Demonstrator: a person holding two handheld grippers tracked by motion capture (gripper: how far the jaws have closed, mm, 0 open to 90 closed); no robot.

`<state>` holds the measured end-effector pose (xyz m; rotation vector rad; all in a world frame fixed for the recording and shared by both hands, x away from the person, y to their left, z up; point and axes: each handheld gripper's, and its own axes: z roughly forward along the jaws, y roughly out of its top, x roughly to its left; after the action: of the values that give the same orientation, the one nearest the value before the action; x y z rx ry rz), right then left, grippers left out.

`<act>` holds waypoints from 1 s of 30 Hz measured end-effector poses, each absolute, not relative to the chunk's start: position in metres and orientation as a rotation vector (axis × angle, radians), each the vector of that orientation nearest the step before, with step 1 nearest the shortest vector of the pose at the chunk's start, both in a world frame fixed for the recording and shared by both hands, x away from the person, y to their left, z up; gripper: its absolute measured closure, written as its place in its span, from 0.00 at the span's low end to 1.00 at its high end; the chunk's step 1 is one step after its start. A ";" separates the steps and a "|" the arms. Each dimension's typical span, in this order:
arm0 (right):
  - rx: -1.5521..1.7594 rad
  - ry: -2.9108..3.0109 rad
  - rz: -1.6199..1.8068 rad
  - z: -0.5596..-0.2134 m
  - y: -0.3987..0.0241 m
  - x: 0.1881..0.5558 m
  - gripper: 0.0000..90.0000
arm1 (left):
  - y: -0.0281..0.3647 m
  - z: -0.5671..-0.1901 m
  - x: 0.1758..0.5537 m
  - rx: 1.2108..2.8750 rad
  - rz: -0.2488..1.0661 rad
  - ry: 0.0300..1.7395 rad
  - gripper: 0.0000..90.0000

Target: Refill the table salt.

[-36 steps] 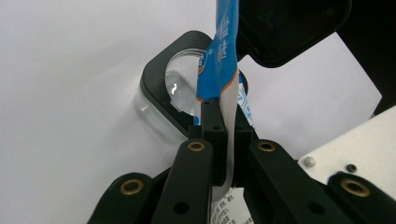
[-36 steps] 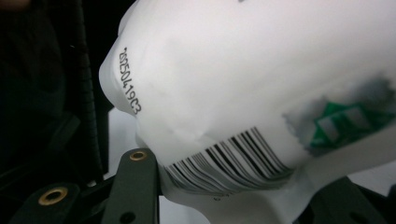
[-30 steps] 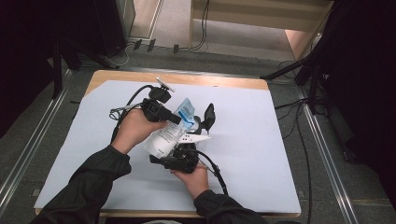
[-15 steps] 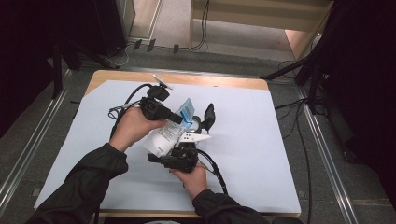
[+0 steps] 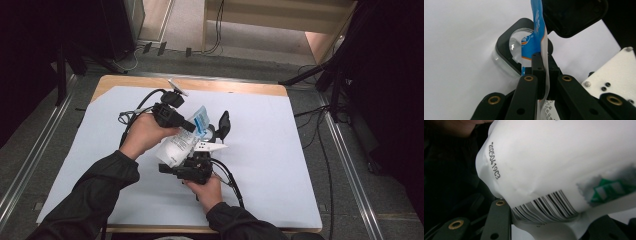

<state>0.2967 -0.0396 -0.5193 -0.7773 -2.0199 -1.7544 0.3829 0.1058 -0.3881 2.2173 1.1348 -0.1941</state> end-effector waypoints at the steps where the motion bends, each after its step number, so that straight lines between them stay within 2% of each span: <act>1: -0.781 -2.024 -1.753 -0.519 -0.040 0.297 0.69 | 0.104 -0.388 0.382 2.221 -0.187 1.142 1.00; 6: -0.800 -2.073 -1.730 -0.520 -0.036 0.296 0.63 | 0.097 -0.389 0.381 2.245 -0.168 1.150 1.00; 13: -0.801 -2.045 -1.742 -0.518 -0.039 0.299 0.68 | 0.099 -0.388 0.383 2.217 -0.178 1.147 1.00; 20: -0.790 -2.002 -1.762 -0.518 -0.040 0.299 0.70 | 0.099 -0.388 0.382 2.189 -0.223 1.127 0.90; 25: -0.773 -1.990 -1.774 -0.517 -0.041 0.299 0.70 | 0.103 -0.390 0.381 2.193 -0.239 1.111 0.87; 30: -0.806 -1.940 -1.800 -0.516 -0.047 0.303 0.71 | 0.106 -0.392 0.378 2.207 -0.235 1.109 0.89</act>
<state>0.3029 -0.0466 -0.5163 -0.8064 -1.9405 -1.7998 0.3782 0.1057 -0.3916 2.2069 1.1086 -0.2347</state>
